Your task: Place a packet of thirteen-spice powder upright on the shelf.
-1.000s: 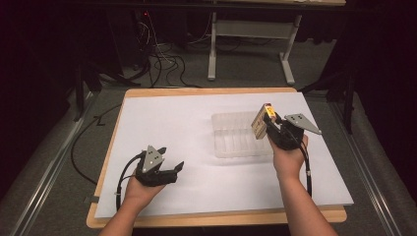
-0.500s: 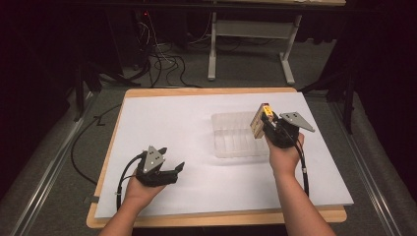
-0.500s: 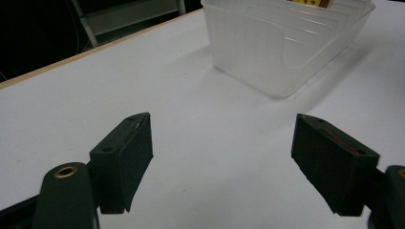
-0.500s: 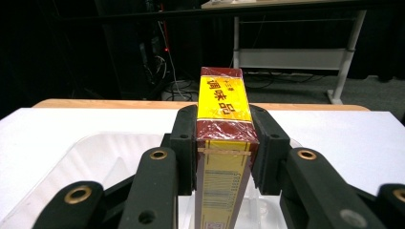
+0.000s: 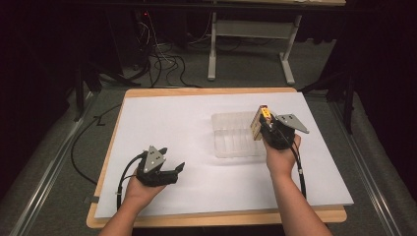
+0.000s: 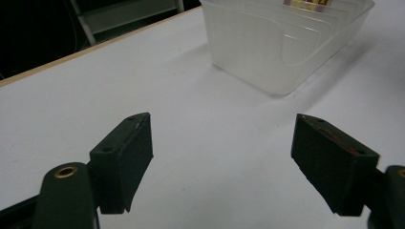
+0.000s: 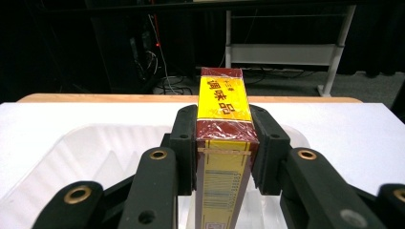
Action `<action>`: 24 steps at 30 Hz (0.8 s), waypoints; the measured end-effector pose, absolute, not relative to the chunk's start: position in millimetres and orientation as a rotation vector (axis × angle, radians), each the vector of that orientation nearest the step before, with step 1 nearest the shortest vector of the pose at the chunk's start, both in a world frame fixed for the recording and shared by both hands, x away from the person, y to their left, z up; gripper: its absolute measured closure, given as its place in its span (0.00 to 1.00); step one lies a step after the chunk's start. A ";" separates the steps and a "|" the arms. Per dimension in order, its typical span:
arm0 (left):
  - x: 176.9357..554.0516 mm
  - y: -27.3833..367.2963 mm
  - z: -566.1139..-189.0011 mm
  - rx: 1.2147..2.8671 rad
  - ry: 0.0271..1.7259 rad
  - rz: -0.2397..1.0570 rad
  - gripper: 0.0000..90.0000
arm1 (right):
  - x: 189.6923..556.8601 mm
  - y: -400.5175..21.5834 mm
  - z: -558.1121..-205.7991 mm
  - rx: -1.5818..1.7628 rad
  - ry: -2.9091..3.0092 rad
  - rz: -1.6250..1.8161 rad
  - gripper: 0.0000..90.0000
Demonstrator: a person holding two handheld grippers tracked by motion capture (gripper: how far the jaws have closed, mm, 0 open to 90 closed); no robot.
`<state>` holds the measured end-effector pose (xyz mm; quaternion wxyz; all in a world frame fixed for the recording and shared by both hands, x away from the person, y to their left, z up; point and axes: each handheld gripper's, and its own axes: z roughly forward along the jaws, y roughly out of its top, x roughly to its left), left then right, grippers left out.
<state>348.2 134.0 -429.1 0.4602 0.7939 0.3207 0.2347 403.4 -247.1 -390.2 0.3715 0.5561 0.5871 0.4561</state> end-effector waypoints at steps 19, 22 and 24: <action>348.0 131.7 -430.4 1.972 0.777 0.570 0.25 | 405.5 -240.4 -414.5 1.431 1.548 1.129 0.73; 348.2 131.5 -430.6 1.976 0.775 0.566 0.25 | 406.1 -240.8 -416.9 1.438 1.551 1.125 0.73; 348.1 131.2 -430.8 1.977 0.774 0.567 0.25 | 406.8 -241.4 -418.6 1.439 1.552 1.126 0.73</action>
